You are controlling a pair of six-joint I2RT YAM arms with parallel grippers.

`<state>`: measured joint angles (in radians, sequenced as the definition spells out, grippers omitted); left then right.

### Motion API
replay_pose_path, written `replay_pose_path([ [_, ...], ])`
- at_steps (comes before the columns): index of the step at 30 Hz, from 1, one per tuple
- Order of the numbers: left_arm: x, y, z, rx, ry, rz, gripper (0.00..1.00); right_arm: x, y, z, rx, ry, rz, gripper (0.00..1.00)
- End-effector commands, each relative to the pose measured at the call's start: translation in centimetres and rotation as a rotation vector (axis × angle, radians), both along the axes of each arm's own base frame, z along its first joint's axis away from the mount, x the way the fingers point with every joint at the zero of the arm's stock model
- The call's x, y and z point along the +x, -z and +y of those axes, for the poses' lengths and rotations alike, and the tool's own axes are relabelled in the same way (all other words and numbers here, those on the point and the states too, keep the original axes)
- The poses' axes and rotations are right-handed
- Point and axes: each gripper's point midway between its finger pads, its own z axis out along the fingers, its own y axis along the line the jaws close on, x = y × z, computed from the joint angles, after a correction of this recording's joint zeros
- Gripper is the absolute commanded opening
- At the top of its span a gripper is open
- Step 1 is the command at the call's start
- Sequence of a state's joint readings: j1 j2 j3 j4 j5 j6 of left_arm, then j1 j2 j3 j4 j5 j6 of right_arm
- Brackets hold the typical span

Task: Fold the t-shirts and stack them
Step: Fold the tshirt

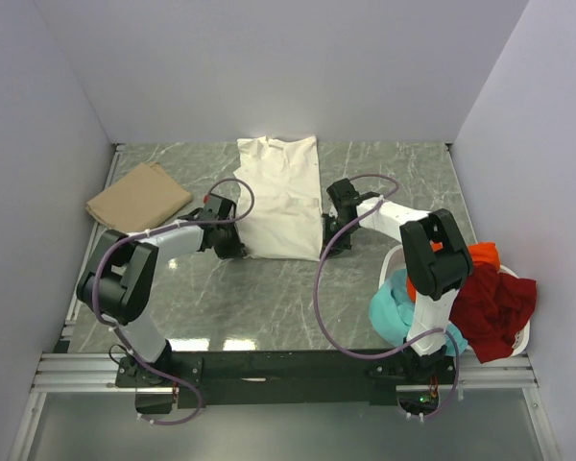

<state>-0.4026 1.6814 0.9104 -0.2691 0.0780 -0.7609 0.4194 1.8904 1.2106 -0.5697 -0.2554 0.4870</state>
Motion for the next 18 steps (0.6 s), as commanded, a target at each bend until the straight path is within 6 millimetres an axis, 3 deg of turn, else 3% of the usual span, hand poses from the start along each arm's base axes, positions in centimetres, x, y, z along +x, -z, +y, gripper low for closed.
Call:
replay_pose_path([
  [1, 0.0, 1.0, -0.7, -0.007, 0.031, 0.028, 0.00, -0.8, 0.8, -0.7, -0.054, 0.000, 0.015, 0.09],
  [5, -0.6, 0.9, 0.8, 0.064, 0.011, 0.031, 0.00, -0.5, 0.2, -1.2, -0.083, 0.013, 0.001, 0.00],
  [11, -2.1, -0.6, 2.2, 0.110, 0.012, 0.034, 0.00, -0.9, -0.7, -2.5, -0.135, 0.025, -0.015, 0.00],
  [18, -4.7, -2.0, 2.2, 0.067, 0.035, 0.067, 0.00, -2.7, -2.1, -3.3, -0.147, 0.002, -0.013, 0.00],
])
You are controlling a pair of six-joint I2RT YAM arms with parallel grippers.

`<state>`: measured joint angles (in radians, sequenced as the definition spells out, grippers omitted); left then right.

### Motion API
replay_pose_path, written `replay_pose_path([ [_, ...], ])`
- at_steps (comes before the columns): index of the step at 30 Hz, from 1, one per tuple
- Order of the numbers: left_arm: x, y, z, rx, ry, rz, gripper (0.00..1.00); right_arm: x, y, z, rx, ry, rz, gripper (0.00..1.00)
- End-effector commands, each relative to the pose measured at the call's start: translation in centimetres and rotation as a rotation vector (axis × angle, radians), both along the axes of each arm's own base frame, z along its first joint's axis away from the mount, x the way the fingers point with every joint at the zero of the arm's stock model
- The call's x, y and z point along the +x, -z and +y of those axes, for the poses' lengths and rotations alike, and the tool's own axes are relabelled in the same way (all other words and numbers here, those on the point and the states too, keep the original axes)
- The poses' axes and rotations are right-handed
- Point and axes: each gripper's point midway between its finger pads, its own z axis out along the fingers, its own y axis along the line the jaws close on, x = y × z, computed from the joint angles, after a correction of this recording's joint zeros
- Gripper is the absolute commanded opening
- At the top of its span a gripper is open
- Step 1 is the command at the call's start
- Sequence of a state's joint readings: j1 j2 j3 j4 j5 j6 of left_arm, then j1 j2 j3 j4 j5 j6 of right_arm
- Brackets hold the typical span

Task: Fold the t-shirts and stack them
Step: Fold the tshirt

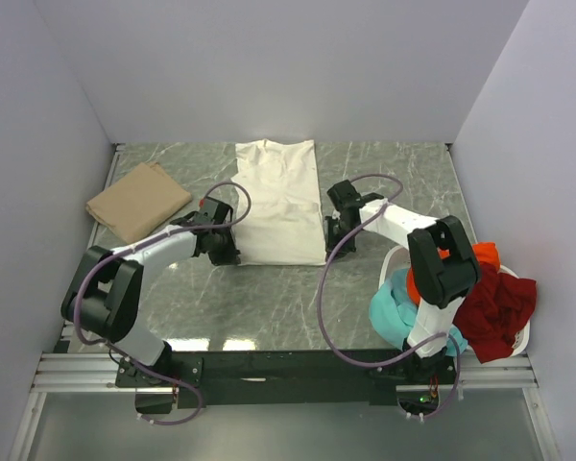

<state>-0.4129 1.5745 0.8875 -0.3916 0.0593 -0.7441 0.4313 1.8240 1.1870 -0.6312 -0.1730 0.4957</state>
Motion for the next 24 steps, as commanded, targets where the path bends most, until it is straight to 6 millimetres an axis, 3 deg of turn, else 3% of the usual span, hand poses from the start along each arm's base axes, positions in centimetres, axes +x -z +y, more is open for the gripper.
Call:
replay_pose_path([
  [1, -2.6, -0.7, 0.8, 0.011, 0.032, 0.050, 0.00, -1.9, -1.2, -1.8, -0.071, -0.024, 0.005, 0.00],
  [9, -7.7, -1.3, 1.1, 0.000, 0.087, 0.192, 0.00, -7.0, -2.4, -2.6, -0.090, -0.072, 0.056, 0.00],
  [16, -14.0, -2.3, 1.0, -0.050, 0.114, 0.290, 0.00, -13.1, -3.1, -1.9, -0.092, -0.121, 0.127, 0.00],
  [17, -15.6, -1.9, 1.3, -0.044, 0.112, 0.331, 0.00, -14.3, -2.9, -1.8, -0.095, -0.139, 0.141, 0.00],
  [24, -21.7, -3.0, 2.4, -0.100, 0.073, 0.418, 0.00, -19.0, -4.7, -1.4, -0.060, -0.139, 0.166, 0.00],
])
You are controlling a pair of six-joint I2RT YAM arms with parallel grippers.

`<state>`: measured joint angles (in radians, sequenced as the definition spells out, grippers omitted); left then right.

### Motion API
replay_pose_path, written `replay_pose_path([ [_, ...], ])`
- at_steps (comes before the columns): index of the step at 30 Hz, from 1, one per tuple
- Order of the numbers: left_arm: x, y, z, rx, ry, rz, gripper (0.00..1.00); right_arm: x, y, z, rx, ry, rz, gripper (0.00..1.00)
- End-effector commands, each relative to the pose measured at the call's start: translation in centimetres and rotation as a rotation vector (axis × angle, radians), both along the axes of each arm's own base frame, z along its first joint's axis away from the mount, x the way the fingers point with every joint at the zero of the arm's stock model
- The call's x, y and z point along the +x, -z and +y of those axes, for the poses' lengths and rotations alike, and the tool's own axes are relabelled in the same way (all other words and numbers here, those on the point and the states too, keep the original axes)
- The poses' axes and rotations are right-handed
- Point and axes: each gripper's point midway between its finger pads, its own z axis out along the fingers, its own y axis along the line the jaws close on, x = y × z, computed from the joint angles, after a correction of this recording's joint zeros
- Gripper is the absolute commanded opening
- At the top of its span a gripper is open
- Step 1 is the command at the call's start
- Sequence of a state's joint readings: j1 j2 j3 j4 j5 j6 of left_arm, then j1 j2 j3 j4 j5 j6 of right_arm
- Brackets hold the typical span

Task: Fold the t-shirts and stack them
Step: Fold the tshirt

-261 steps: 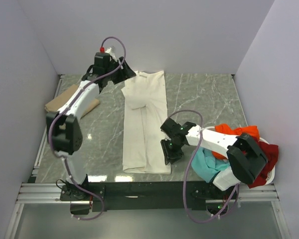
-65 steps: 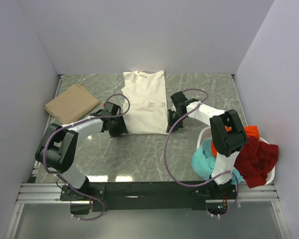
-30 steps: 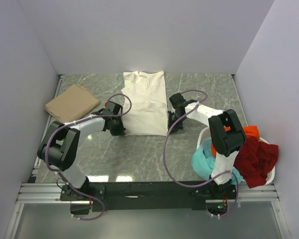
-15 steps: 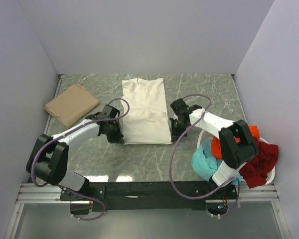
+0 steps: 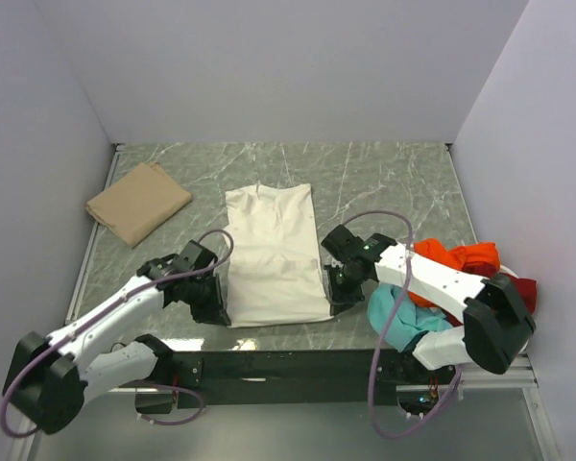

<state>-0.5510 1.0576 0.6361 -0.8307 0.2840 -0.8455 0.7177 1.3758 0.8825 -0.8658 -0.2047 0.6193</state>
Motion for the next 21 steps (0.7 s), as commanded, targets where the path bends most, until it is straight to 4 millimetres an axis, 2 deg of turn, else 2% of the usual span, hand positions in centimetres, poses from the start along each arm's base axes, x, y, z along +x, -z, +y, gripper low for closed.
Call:
replay_pose_path([
  [1, -4.5, -0.4, 1.7, 0.014, -0.046, 0.130, 0.00, -2.7, -1.0, -1.4, -0.051, 0.041, 0.043, 0.00],
  [4, -6.4, -0.9, 2.0, -0.014, -0.070, 0.155, 0.01, -4.4, -1.3, -1.1, -0.044, 0.018, 0.066, 0.00],
  [6, -7.1, -1.5, 2.1, -0.035, -0.092, 0.168, 0.15, -5.4, -1.4, -1.1, -0.040, 0.020, 0.079, 0.00],
  [7, -7.4, -2.0, 2.2, -0.046, -0.096, 0.159, 0.24, -6.2, -1.4, -0.9, -0.037, 0.016, 0.092, 0.04],
  [8, -7.5, -2.4, 2.2, -0.058, -0.111, 0.157, 0.42, -6.6, -1.5, -0.8, -0.033, 0.016, 0.099, 0.11],
  [9, -7.5, -2.8, 2.1, -0.067, -0.119, 0.150, 0.48, -6.8, -1.8, -0.7, -0.019, 0.018, 0.093, 0.19],
  [10, -7.3, -3.6, 2.0, -0.087, -0.123, 0.126, 0.53, -7.0, -2.0, -0.6, -0.013, 0.023, 0.093, 0.33],
  [11, -7.1, -4.0, 1.9, -0.097, -0.138, 0.117, 0.60, -6.9, -2.6, -0.3, 0.008, 0.027, 0.080, 0.38],
  [13, -6.4, -5.2, 1.5, -0.121, -0.146, 0.084, 0.64, -6.7, -3.3, -0.3, 0.016, 0.037, 0.063, 0.46],
  [17, -4.9, -6.0, 0.9, -0.119, -0.129, 0.041, 0.66, -5.1, -5.1, 0.4, 0.028, 0.043, -0.002, 0.50],
  [21, -4.4, -4.6, 0.5, -0.095, -0.111, 0.071, 0.66, -4.7, -4.7, 1.2, 0.042, 0.031, 0.000, 0.51],
])
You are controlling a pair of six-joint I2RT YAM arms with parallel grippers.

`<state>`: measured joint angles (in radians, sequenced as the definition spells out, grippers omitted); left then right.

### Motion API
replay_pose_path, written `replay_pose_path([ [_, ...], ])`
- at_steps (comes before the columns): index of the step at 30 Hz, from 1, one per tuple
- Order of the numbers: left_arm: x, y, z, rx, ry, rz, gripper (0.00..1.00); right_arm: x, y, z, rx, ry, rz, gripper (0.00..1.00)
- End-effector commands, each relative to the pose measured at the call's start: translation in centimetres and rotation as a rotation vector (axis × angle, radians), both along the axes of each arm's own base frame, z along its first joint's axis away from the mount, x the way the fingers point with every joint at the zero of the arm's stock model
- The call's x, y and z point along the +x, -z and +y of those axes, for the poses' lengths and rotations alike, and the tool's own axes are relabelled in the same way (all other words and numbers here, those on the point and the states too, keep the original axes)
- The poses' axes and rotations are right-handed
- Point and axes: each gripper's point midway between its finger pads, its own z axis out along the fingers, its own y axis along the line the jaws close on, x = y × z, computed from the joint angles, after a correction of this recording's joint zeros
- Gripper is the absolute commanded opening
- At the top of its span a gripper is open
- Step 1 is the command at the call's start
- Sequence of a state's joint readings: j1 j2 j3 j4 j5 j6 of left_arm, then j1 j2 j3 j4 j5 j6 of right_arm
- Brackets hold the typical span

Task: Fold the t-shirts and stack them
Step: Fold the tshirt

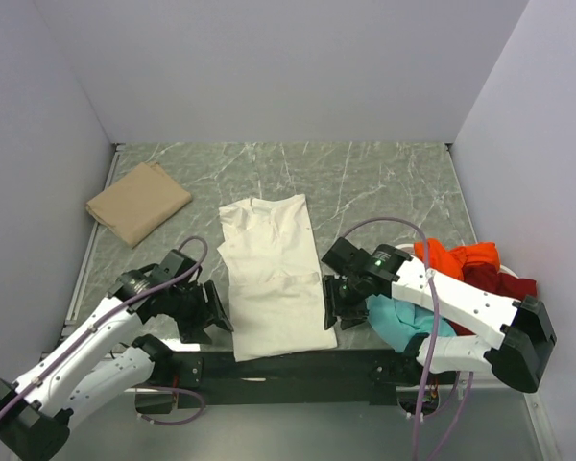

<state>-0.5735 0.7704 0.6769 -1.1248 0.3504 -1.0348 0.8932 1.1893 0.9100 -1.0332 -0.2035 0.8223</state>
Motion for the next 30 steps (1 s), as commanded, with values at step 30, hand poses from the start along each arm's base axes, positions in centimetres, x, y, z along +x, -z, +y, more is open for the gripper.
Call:
replay_pose_path([
  [30, -0.1, 9.7, -2.1, 0.089, 0.000, 0.064, 0.60, -0.5, 9.5, -0.2, -0.002, -0.020, 0.068, 0.43],
])
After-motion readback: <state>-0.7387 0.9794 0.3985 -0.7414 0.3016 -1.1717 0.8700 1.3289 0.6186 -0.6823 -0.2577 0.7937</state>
